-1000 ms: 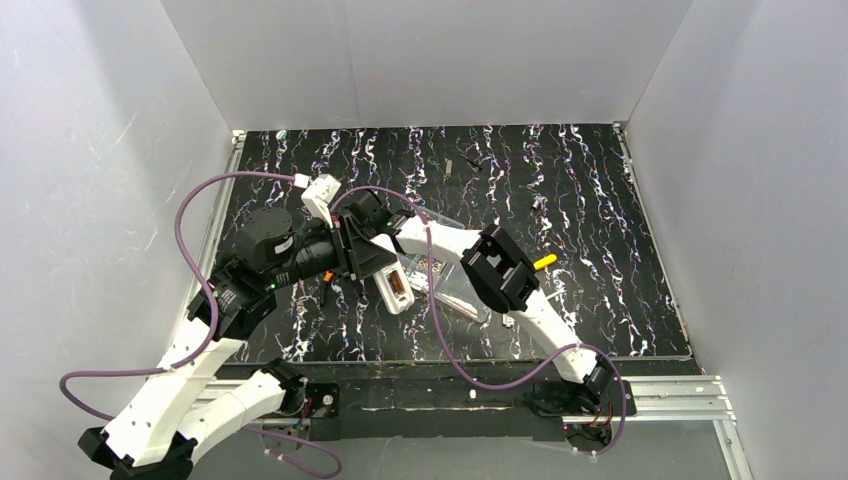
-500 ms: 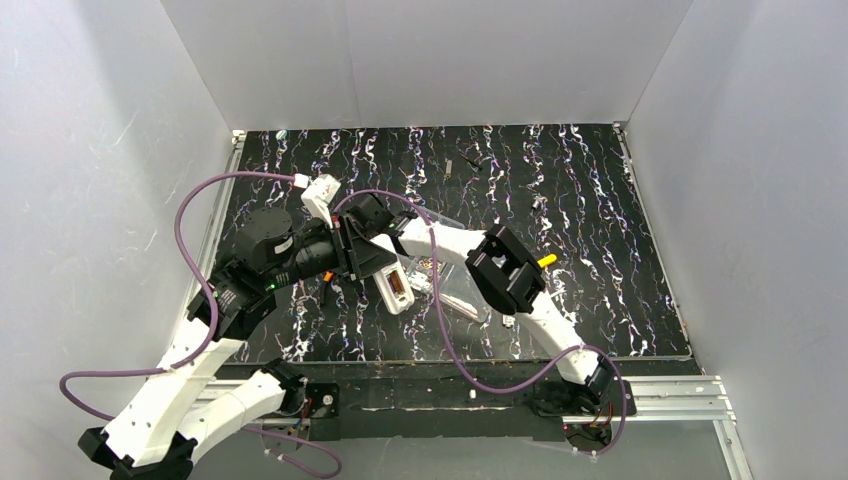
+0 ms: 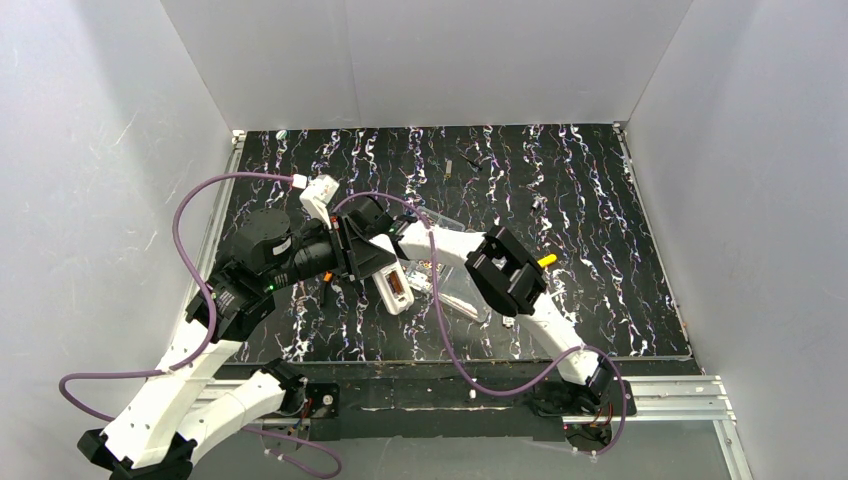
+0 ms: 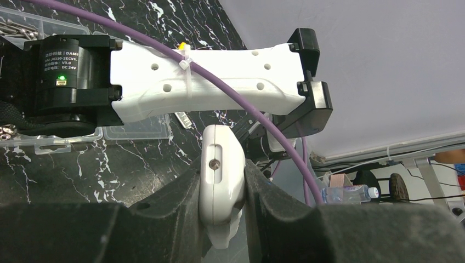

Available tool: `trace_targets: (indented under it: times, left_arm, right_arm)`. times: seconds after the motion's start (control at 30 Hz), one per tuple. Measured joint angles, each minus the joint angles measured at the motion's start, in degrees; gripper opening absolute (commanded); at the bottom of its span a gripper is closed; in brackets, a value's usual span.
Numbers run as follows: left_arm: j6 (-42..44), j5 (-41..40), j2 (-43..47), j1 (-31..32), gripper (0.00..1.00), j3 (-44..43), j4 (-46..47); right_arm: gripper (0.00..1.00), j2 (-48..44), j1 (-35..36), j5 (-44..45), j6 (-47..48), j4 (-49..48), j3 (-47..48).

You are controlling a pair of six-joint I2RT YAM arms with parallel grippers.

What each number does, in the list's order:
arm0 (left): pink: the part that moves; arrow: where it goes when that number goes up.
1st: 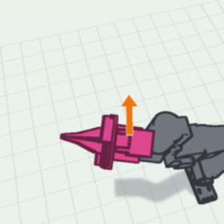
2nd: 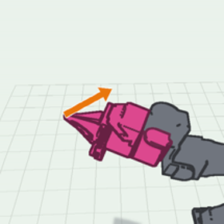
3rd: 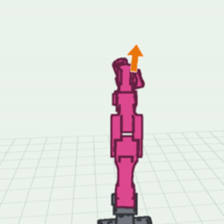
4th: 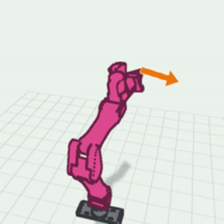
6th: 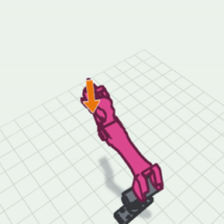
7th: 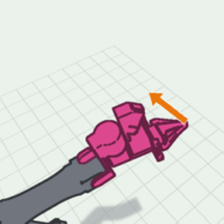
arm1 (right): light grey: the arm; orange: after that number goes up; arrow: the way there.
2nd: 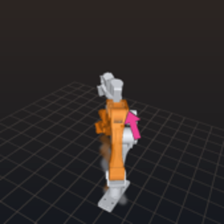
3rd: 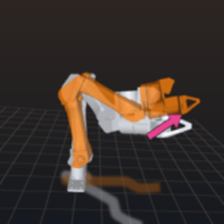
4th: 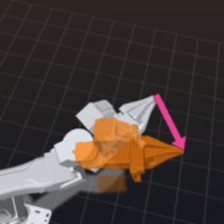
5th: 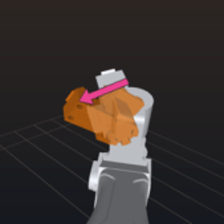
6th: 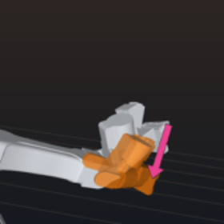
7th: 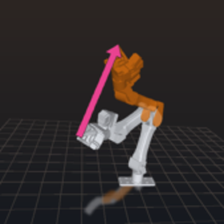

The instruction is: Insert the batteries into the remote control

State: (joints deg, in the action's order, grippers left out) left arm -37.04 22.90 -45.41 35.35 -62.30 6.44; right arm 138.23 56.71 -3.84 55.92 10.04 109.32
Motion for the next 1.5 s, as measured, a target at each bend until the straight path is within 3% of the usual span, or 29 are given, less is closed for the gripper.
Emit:
trace_targets:
  times: [0.07, 0.43, 0.73, 1.1, 1.5]
  left_arm:
    - [0.0, 0.0, 0.0, 0.0, 0.0, 0.0, 0.0]
    - [0.0, 0.0, 0.3, 0.0, 0.0, 0.0, 0.0]
    - [-0.1, 0.0, 0.2, 0.0, 0.0, 0.0, 0.0]
    - [0.0, 0.0, 0.2, 0.0, 0.0, 0.0, 0.0]
    - [0.0, 0.0, -0.1, 0.0, 0.0, 0.0, 0.0]
  right_arm:
    - [0.29, -0.6, 0.0, 0.7, -0.9, -0.7, -0.8]
    - [0.34, -9.0, -1.2, 1.4, -2.6, -3.7, -7.1]
    - [0.51, -10.3, -4.0, -7.5, -9.8, -1.0, -6.4]
    - [0.49, -5.9, -3.9, -20.7, -17.8, 4.0, 2.0]
    - [0.48, 1.0, -3.8, -18.9, -18.7, 8.5, 7.3]
